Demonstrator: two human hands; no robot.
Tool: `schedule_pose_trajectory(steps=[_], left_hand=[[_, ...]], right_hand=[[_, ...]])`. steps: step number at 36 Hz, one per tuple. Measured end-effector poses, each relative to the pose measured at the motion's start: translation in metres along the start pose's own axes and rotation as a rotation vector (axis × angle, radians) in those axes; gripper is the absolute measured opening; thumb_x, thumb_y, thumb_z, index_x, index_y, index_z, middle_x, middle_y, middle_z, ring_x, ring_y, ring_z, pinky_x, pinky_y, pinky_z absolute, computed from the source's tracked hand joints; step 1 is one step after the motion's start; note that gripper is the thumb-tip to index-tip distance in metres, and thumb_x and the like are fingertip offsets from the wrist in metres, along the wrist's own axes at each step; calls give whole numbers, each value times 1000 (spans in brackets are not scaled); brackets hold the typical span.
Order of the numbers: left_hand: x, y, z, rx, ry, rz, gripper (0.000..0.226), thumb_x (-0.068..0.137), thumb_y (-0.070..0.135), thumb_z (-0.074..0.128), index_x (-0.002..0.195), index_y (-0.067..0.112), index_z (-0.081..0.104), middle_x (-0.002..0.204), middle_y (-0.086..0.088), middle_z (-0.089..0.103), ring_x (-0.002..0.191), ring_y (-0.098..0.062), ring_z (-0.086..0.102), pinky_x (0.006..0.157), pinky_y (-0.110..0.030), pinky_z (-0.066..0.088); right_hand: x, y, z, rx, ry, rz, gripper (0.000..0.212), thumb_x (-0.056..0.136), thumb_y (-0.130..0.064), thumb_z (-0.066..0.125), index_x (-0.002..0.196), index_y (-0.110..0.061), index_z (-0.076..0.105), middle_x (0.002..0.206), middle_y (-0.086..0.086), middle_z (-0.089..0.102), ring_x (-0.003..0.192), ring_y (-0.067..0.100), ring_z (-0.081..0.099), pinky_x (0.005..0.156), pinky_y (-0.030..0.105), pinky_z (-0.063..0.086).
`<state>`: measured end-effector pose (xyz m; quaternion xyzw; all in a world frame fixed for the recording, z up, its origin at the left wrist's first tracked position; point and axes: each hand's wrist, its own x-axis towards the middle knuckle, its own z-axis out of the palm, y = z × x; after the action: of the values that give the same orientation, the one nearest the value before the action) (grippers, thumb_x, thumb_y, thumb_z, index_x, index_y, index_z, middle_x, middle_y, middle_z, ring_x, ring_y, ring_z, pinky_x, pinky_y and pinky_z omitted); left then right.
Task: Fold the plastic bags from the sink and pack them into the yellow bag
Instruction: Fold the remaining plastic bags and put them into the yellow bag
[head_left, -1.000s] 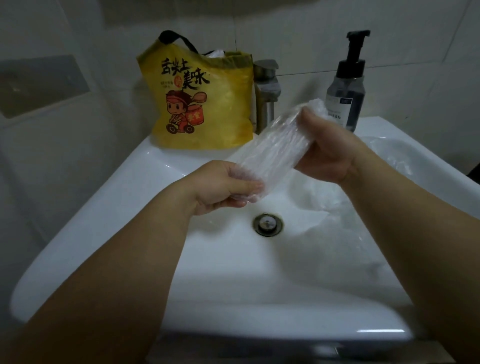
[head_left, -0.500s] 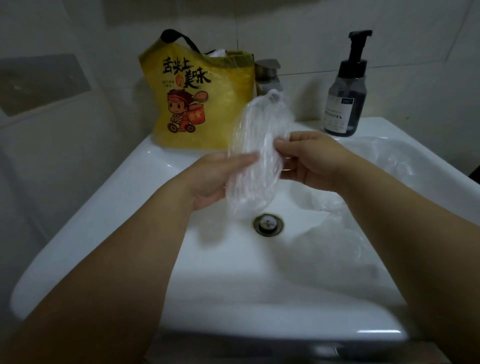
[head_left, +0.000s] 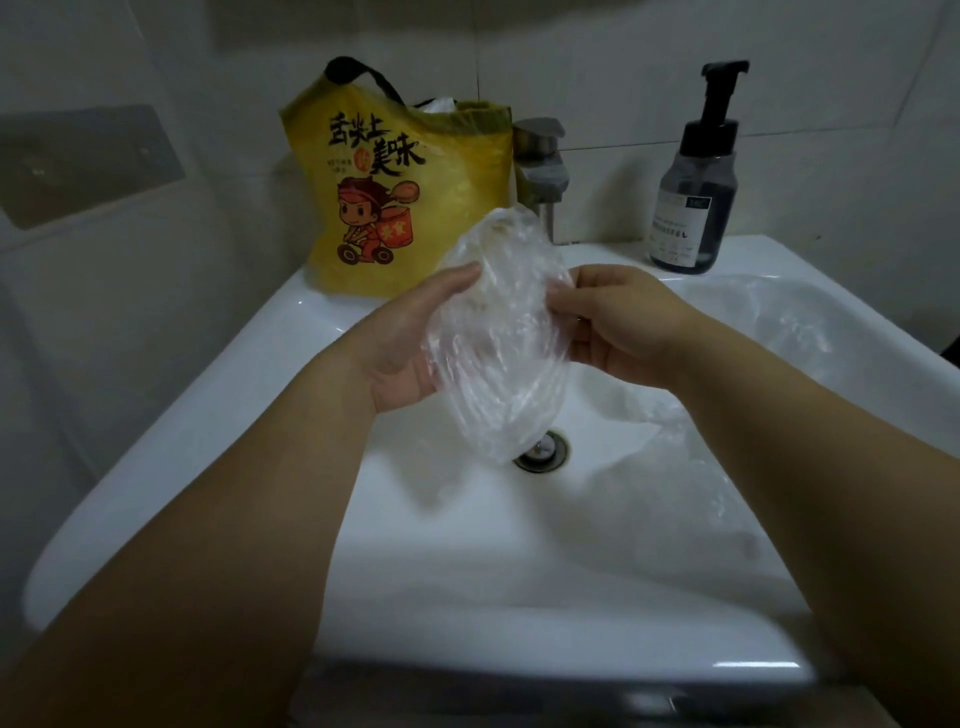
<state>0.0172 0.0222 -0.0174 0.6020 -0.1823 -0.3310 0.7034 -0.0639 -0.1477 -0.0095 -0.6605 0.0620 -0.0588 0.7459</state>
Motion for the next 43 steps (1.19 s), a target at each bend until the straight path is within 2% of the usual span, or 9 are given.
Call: schedule_pose_trajectory(steps=[5,9,11,17,20,23,32,37,43], left_hand=[[4,-3,-3,23,166,-65,20,89,13,62,108,6,67,99,-8,71,85,-19,69,77,-32,58],[6,0,-10,-138,269,-90,14,90,11,62,102,9,69,102,-8,72,87,-18,70,74,-32,59],[8,-1,-15,-186,333,-120,15,89,10,64,104,8,69,106,-10,72,93,-19,70,77,-31,59],[9,-2,-15,-197,379,-165,30,90,8,64,120,2,64,119,-11,68,104,-19,68,89,-29,56],[7,-3,-10,-105,397,-132,16,86,7,70,101,7,68,86,-3,72,62,-9,69,50,-18,55],[7,-6,-4,15,378,-27,14,89,5,64,99,15,65,71,1,68,55,-7,65,49,-18,53],[2,-5,8,139,173,123,33,88,-11,53,101,18,65,85,3,66,69,-5,63,59,-17,55],[-1,-5,10,104,74,103,32,91,-12,49,100,15,64,89,-3,66,70,-8,66,58,-18,56],[-7,-1,2,93,-122,22,32,74,13,60,106,13,61,90,-6,73,82,-17,72,65,-26,59]], right_hand=[[0,-1,2,27,39,-56,52,97,-5,44,145,-20,31,114,8,58,80,25,62,73,37,57],[-6,8,5,-733,15,-314,89,84,13,44,150,-40,15,150,-4,22,125,17,41,80,13,47],[-8,14,8,-1047,-59,-381,98,80,13,50,149,-44,11,160,-3,0,142,23,20,97,23,40],[-5,13,14,-1294,-43,-680,39,83,-20,71,121,-23,65,148,9,41,135,37,32,109,52,30],[-11,11,20,-1084,-23,-664,20,93,-21,59,105,-10,71,111,5,69,104,19,58,91,29,42],[-12,7,24,-843,29,-486,31,97,-28,53,88,-1,67,72,3,58,63,3,51,61,19,39],[-2,9,21,-341,267,-174,34,93,-26,57,97,7,65,89,24,62,79,17,52,65,23,40],[-2,5,23,36,251,30,12,90,-21,63,98,-13,57,103,4,63,103,30,61,90,45,52],[-6,-3,20,351,151,62,39,87,-2,62,124,1,49,105,15,62,84,24,67,61,27,58]])
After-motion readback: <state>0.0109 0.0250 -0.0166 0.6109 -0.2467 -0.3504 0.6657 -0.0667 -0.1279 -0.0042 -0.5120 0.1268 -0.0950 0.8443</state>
